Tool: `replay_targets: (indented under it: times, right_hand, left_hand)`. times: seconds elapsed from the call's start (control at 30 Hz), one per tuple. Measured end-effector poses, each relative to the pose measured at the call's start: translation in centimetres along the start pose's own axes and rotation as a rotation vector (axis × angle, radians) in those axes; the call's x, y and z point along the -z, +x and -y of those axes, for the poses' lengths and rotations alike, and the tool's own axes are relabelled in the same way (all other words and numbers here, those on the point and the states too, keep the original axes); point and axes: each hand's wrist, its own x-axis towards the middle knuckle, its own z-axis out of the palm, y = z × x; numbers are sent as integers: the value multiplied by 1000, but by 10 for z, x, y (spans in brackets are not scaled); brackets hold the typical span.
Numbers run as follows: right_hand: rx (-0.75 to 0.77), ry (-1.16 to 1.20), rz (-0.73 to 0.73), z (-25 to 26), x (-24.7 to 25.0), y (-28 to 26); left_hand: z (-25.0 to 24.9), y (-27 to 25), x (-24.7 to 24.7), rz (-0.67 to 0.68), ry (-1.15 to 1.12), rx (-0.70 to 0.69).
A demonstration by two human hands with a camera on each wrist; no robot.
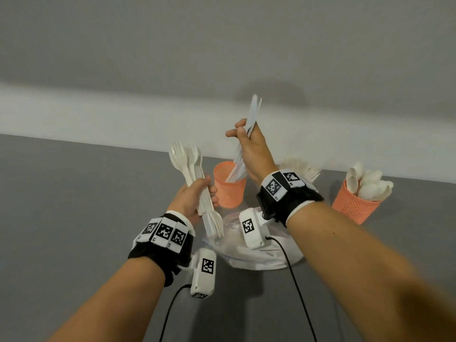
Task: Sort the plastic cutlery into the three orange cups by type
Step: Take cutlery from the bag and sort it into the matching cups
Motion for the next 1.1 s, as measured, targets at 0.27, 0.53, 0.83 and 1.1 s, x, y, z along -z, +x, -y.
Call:
replay_targets:
  times: [0.27, 0.53, 0.83, 1.1]
  right_hand:
    - [-288, -224, -128, -55, -19, 26]
    - [-74, -526, 45, -30, -10, 26]
    - [-299, -440, 379, -14, 4, -60]
    - [-658, 130, 435, -20, 4, -87]
  left_hand:
    - [-12, 2, 30, 64, -53, 38]
    - [-11, 6, 32, 161, -242, 38]
    - [-11, 21, 19, -60, -405, -66]
    - [-3, 18, -4, -17, -511, -59]
